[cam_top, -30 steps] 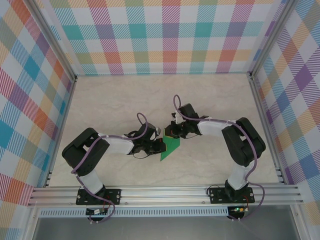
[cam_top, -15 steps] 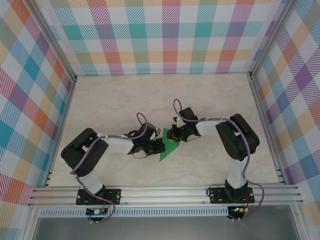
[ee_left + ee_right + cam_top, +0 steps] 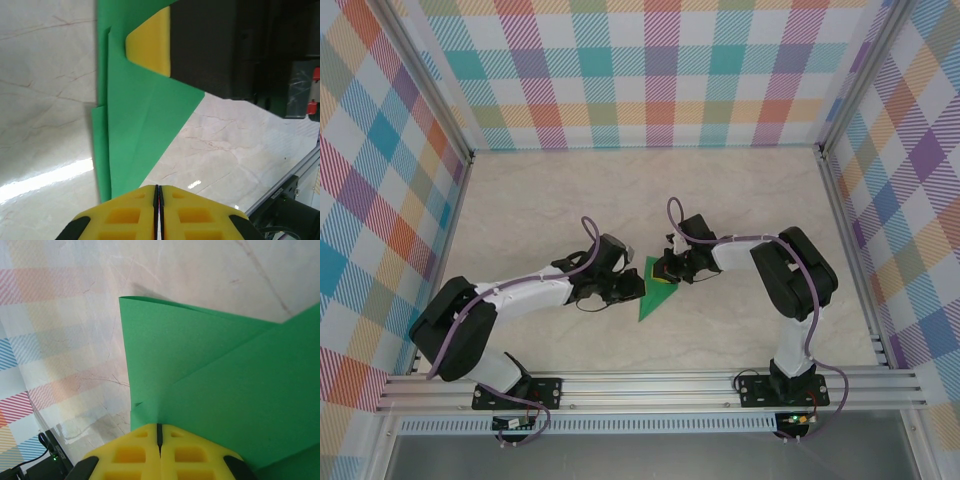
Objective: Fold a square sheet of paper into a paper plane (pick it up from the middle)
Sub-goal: Fourth fold the wing at the center of the table, then turn over the paper at the center of the table.
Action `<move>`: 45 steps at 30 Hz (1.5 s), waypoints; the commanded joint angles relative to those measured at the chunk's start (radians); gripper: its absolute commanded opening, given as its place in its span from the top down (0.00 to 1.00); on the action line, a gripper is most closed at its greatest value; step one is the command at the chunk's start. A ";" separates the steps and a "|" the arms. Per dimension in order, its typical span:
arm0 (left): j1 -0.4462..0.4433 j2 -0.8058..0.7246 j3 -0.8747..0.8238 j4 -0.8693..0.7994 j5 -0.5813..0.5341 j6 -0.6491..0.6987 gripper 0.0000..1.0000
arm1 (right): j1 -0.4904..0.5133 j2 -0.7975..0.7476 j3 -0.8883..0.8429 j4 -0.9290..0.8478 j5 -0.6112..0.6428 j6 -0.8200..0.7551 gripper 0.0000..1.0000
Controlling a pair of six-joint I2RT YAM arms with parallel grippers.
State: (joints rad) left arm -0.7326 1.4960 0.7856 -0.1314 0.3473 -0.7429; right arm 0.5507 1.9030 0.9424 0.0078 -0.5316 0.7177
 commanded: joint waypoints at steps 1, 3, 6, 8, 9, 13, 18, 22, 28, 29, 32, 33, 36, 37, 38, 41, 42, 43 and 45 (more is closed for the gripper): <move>-0.001 0.042 0.013 0.027 0.025 -0.015 0.90 | 0.006 0.072 -0.021 -0.055 0.092 0.001 0.95; 0.001 0.075 0.004 0.047 0.019 -0.018 0.91 | 0.007 0.073 -0.022 -0.056 0.093 0.002 0.95; 0.000 0.131 -0.014 0.098 0.039 -0.033 0.92 | 0.007 0.069 -0.020 -0.061 0.088 0.004 0.95; 0.000 0.154 -0.031 0.134 0.053 -0.048 0.92 | 0.007 0.065 -0.021 -0.064 0.088 0.001 0.95; -0.001 0.162 -0.039 0.144 0.050 -0.052 0.92 | 0.006 0.064 -0.021 -0.068 0.087 0.000 0.95; 0.000 0.173 -0.060 0.106 0.029 -0.042 0.92 | 0.006 0.055 -0.017 -0.079 0.087 0.001 0.94; -0.001 0.170 -0.101 0.056 -0.018 -0.030 0.93 | 0.006 0.000 -0.005 -0.104 0.082 0.012 0.92; -0.002 0.201 -0.107 0.068 0.003 -0.026 0.94 | 0.006 -0.106 -0.002 -0.168 0.133 0.023 0.83; -0.002 0.196 -0.083 0.042 0.007 -0.007 0.94 | 0.006 -0.260 -0.044 -0.284 0.267 0.050 0.63; -0.002 0.196 -0.079 0.033 0.005 -0.003 0.94 | 0.005 -0.275 -0.058 -0.295 0.289 0.067 0.61; -0.002 0.190 -0.077 0.029 0.005 -0.001 0.94 | 0.002 -0.294 -0.104 -0.266 0.276 0.105 0.54; -0.001 0.190 -0.078 0.029 0.008 0.000 0.94 | 0.002 -0.294 -0.121 -0.240 0.260 0.119 0.53; -0.002 0.198 -0.073 0.029 0.013 0.002 0.94 | 0.002 -0.280 -0.148 -0.184 0.231 0.155 0.51; -0.001 0.199 -0.072 0.030 0.014 0.002 0.94 | 0.002 -0.273 -0.152 -0.173 0.224 0.163 0.51; -0.002 0.201 -0.072 0.031 0.013 0.001 0.94 | 0.002 -0.262 -0.150 -0.161 0.213 0.170 0.51; -0.001 0.204 -0.071 0.036 0.020 -0.001 0.94 | 0.002 -0.240 -0.154 -0.112 0.174 0.182 0.51; -0.001 0.205 -0.072 0.037 0.020 -0.001 0.94 | 0.002 -0.235 -0.155 -0.090 0.157 0.185 0.53; -0.002 0.205 -0.071 0.038 0.021 0.000 0.94 | 0.002 -0.230 -0.156 -0.071 0.141 0.188 0.55; -0.002 0.206 -0.071 0.038 0.021 -0.002 0.94 | 0.003 -0.219 -0.157 -0.031 0.113 0.198 0.58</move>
State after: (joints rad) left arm -0.7319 1.6596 0.7300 0.0002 0.3809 -0.7620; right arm 0.5499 1.6585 0.7925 -0.1215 -0.3485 0.8860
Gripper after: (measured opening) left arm 0.056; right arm 0.429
